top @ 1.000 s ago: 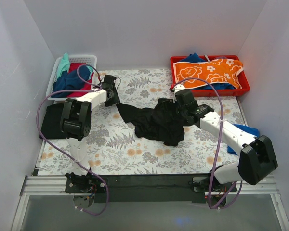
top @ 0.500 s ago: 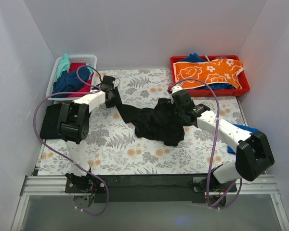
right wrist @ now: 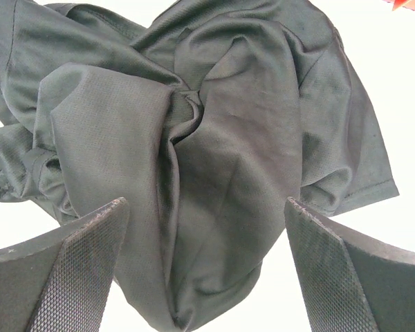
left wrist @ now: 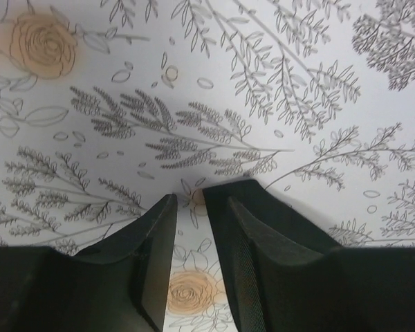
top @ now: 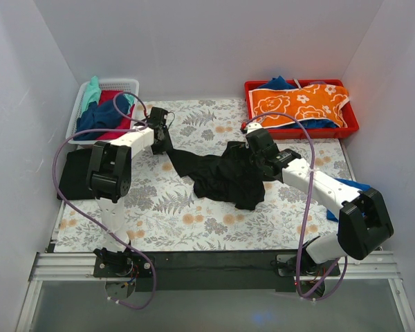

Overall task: Fold and stack the t-shirts
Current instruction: Flatten the tshirt out

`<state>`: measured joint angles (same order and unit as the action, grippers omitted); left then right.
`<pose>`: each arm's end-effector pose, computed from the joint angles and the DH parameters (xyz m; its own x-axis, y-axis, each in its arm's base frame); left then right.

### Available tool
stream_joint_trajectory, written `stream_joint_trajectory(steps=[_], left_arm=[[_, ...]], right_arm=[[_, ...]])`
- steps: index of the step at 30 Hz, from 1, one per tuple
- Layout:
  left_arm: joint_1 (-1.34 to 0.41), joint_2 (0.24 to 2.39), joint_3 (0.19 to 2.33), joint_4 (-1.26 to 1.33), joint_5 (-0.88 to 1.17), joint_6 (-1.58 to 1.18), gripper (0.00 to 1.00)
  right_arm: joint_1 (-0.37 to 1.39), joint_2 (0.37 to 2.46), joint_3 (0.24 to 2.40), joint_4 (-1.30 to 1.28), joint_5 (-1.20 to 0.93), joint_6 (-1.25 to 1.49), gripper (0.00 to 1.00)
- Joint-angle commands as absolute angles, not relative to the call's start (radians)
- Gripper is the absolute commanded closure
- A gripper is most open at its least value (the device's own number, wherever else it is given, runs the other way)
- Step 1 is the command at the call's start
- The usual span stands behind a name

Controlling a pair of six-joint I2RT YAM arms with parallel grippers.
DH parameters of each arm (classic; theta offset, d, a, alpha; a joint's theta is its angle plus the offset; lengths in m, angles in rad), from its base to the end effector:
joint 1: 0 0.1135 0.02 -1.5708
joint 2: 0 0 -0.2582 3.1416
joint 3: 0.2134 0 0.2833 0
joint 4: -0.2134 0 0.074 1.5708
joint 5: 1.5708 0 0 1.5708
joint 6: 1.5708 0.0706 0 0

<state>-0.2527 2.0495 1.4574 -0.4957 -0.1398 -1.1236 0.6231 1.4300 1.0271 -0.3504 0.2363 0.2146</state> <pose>0.4566 -0.1077 0.1105 -0.5376 -0.7833 -0.3121 -0.6932 0.6213 -0.3654 0.3069 0.2002 0.2182 -0.6340 -0.2007 -0.7468 -0.3005 0.9538 -0.0011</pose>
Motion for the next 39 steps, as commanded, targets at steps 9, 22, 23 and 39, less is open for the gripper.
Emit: stream_joint_trajectory(steps=[9, 22, 23, 39], left_arm=[[-0.261, 2.112, 1.528, -0.621, -0.265, -1.115, 0.68], [-0.311, 1.962, 1.470, -0.569, -0.201, -1.103, 0.58], [-0.316, 1.962, 1.471, -0.571, -0.202, -1.097, 0.58], [-0.345, 1.804, 1.370, -0.526, -0.397, -1.203, 0.62]], right_arm=[[0.635, 1.401, 1.068, -0.360, 0.279, 0.250, 0.04], [0.647, 1.402, 1.061, -0.374, 0.284, 0.261, 0.05], [0.649, 1.399, 1.060, -0.377, 0.285, 0.261, 0.05], [0.655, 1.388, 1.042, -0.380, 0.299, 0.259, 0.05]])
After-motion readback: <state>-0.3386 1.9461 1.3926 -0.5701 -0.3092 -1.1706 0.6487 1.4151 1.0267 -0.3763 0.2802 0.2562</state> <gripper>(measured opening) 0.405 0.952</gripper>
